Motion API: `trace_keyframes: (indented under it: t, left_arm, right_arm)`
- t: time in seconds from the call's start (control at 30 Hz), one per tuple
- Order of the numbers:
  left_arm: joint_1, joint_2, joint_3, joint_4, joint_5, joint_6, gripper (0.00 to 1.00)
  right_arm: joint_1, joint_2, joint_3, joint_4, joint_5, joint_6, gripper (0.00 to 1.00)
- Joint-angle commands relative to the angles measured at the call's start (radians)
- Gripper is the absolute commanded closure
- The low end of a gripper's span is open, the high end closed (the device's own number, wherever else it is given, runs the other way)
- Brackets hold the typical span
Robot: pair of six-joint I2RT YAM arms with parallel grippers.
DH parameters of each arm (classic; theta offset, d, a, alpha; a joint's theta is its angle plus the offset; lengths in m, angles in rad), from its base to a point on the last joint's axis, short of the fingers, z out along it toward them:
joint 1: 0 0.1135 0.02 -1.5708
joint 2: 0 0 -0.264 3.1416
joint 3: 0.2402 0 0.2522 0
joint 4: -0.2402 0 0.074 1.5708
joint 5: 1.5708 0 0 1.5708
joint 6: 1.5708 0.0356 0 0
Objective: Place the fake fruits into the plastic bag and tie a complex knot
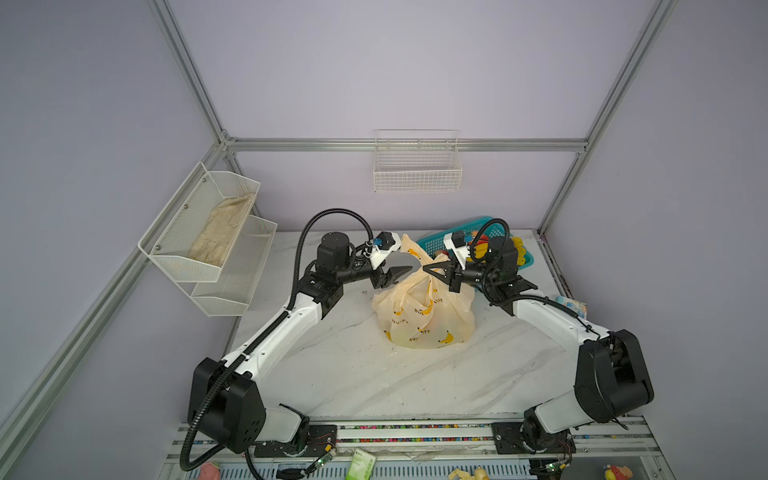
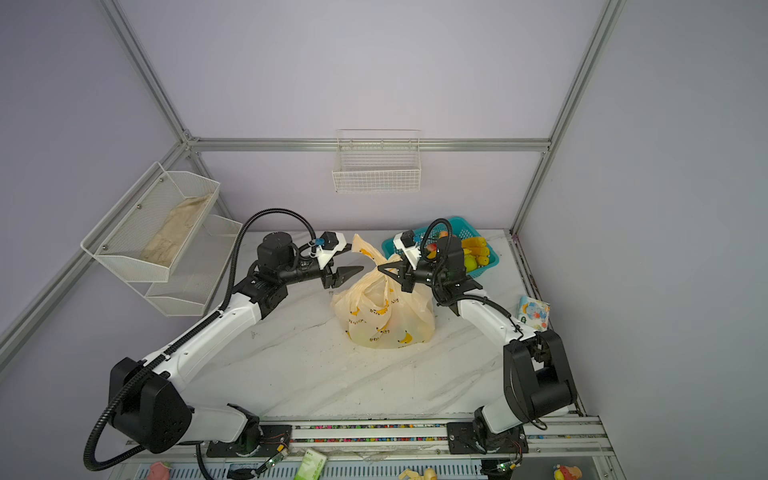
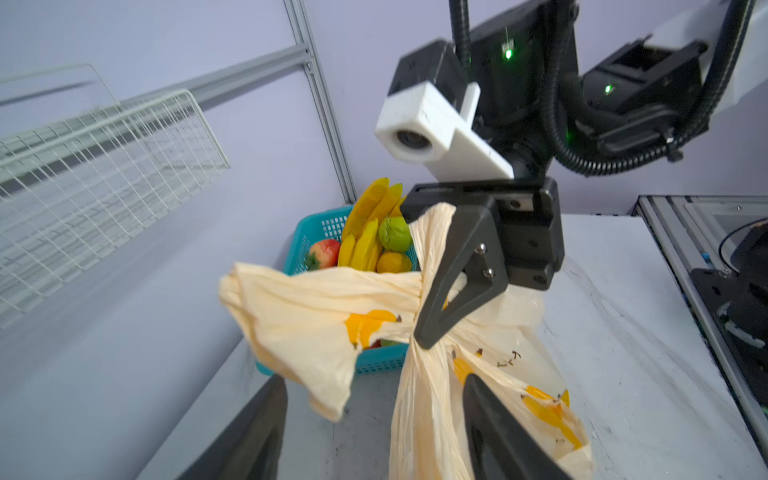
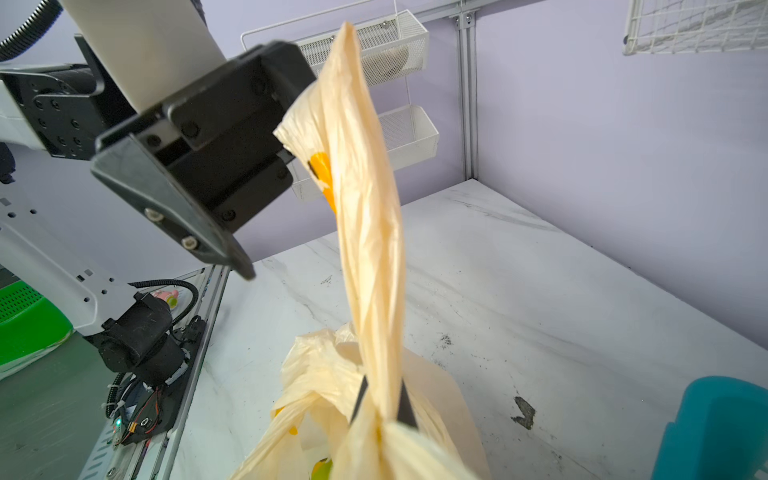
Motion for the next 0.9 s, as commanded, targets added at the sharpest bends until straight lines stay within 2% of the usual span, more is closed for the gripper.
trace_keyframes:
  t: [0.0, 0.17, 0.37, 0.57, 0.73, 0.8, 0.87]
  left_arm:
    - [0.005, 0.009, 0.034, 0.107, 0.078, -0.197, 0.27]
    - [0.01, 0.082, 0.14, 0.115, 0.117, -0.297, 0.24]
    - [0.01, 0.113, 0.151, 0.21, 0.164, -0.352, 0.35]
    - [0.011, 0.15, 0.148, 0.263, 0.165, -0.354, 0.62]
    - [0.01, 0.157, 0.104, 0.337, 0.164, -0.343, 0.94]
    - [0.01, 0.134, 0.048, 0.358, 0.162, -0.311, 0.99]
    - [0.0, 0.095, -0.04, 0.391, 0.139, -0.258, 1.0]
  right_arm:
    - [0.002, -0.034, -0.025, 0.023, -0.026, -0.01, 1.0]
    - [0.003, -0.039, -0.034, 0.03, -0.04, -0.007, 1.0]
    - [0.002, -0.028, -0.03, 0.016, -0.019, -0.003, 1.0]
    - [0.002, -0.016, -0.023, 0.012, 0.0, 0.005, 1.0]
    - [0.001, -0.004, -0.016, 0.006, 0.054, 0.033, 1.0]
    - [0.001, 0.002, -0.013, 0.004, 0.097, 0.08, 0.98]
    - [0.001, 0.012, 0.001, 0.004, 0.149, 0.167, 0.96]
